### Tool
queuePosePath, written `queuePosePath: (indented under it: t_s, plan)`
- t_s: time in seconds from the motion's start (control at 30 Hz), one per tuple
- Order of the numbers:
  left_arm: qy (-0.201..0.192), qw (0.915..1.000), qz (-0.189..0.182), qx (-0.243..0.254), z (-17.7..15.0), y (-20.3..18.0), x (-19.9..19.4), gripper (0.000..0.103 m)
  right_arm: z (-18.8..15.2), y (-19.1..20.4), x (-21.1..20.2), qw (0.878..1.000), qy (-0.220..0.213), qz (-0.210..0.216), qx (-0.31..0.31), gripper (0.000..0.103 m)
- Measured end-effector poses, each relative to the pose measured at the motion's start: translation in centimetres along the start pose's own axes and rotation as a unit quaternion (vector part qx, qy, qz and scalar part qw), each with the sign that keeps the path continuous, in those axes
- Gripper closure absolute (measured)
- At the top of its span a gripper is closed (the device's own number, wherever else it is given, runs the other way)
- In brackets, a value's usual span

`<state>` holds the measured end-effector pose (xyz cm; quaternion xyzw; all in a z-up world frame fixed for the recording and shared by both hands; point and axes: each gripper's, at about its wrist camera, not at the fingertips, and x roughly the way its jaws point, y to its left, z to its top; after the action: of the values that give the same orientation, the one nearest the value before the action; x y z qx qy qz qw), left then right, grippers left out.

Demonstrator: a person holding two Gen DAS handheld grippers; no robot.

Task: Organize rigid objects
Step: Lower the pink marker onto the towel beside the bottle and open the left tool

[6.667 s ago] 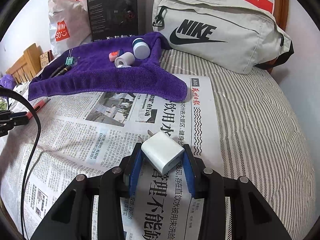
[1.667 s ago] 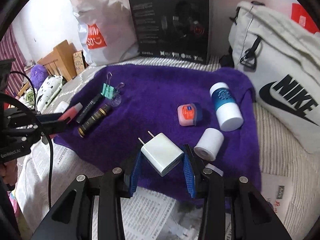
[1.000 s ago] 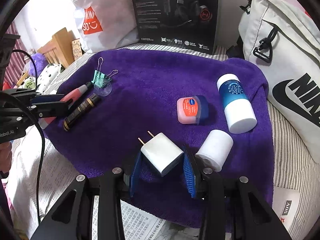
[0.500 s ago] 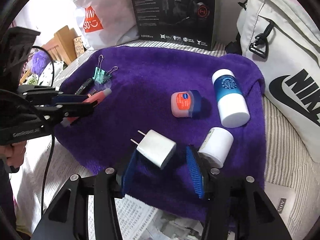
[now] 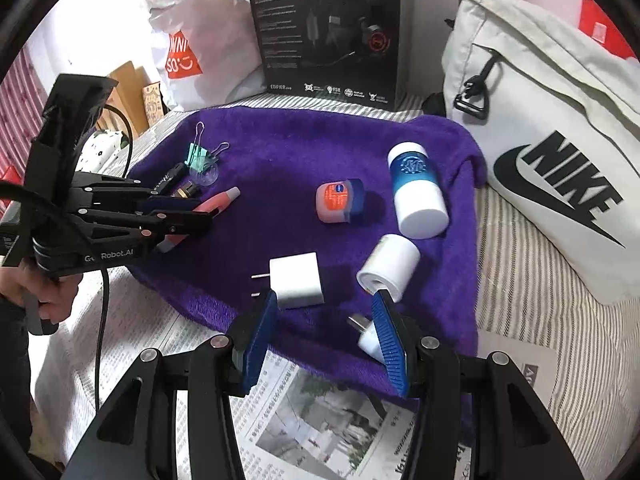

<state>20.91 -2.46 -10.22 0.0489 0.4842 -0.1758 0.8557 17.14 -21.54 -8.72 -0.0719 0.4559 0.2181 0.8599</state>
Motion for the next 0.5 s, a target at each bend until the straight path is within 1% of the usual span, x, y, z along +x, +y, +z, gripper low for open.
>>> queuePosePath:
  t_s: [0.07,0.13,0.3,0.5]
  plan:
    - [0.002,1.0,0.0,0.003,-0.2,-0.2,-0.1,0.083,-0.2,-0.1,-0.4,1.0,-0.003,-0.001,0.003,0.054]
    - [0.005,1.0,-0.005,0.004,-0.3,-0.4,-0.2,0.074,-0.4,-0.1,-0.7,1.0,-0.006,0.0,0.004,0.054]
    - [0.006,1.0,0.001,0.004,-0.7,-1.0,-0.4,0.069,-0.8,-0.1,-1.5,1.0,-0.011,-0.007,0.008,0.054]
    - [0.015,0.9999,0.007,-0.002,-1.3,-1.4,-1.0,0.065,-1.2,0.0,-2.5,1.0,-0.019,-0.013,0.019,0.054]
